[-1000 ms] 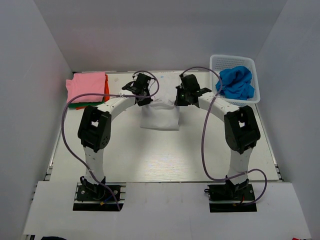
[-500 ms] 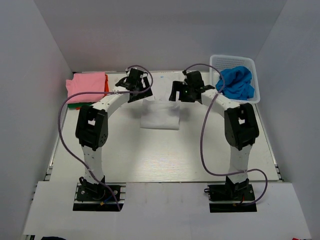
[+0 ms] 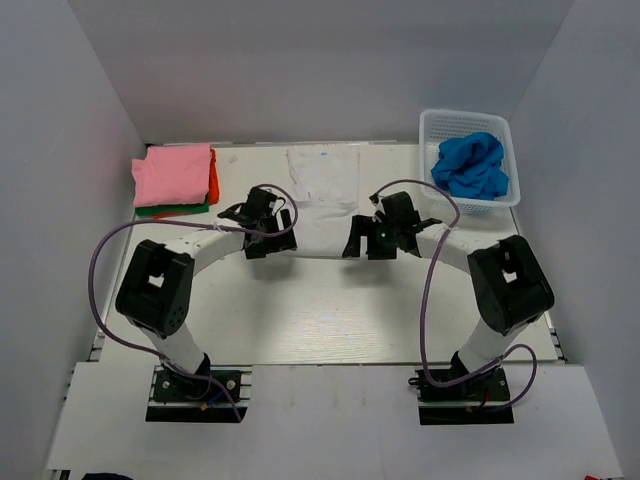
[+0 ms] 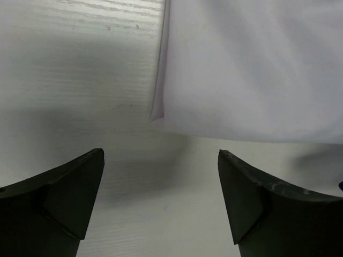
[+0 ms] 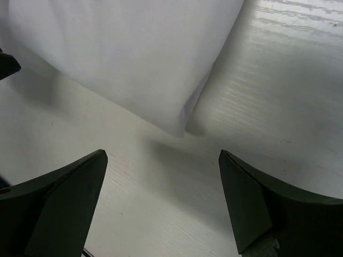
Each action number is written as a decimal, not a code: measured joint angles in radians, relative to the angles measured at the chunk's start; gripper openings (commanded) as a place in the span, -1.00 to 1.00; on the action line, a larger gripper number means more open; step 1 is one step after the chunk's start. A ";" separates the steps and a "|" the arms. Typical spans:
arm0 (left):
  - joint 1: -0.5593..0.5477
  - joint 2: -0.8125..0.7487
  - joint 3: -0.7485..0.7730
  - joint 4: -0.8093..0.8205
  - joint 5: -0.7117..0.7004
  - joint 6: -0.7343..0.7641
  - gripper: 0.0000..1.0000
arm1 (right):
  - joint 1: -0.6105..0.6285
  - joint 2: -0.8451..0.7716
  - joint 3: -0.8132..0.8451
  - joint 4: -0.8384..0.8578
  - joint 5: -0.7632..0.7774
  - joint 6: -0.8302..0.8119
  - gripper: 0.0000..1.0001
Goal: Fold and stack the t-shirts
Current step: Fold the folded rectangular tshirt in 1/3 of the way, then grab one side of the 2/3 rectangular tshirt with both arms, then fold the long partially folded tshirt into a neat square
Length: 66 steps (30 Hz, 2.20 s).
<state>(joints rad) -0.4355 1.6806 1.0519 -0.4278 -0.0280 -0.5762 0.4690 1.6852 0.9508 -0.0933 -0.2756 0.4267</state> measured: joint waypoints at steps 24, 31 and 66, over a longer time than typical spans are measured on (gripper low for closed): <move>0.000 0.155 0.039 0.126 0.079 -0.014 -1.00 | 0.003 0.156 0.036 0.124 -0.037 0.056 -1.00; -0.007 0.077 -0.034 0.102 0.069 -0.004 -1.00 | 0.012 0.109 0.026 0.060 -0.044 0.032 -1.00; -0.083 -0.356 0.030 -0.131 -0.010 -0.094 -1.00 | -0.037 -0.306 0.037 -0.220 -0.220 -0.023 -1.00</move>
<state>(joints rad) -0.5182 1.3251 1.0821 -0.5591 -0.0383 -0.6701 0.4324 1.3796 0.9874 -0.3134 -0.4961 0.4042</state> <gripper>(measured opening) 0.020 0.024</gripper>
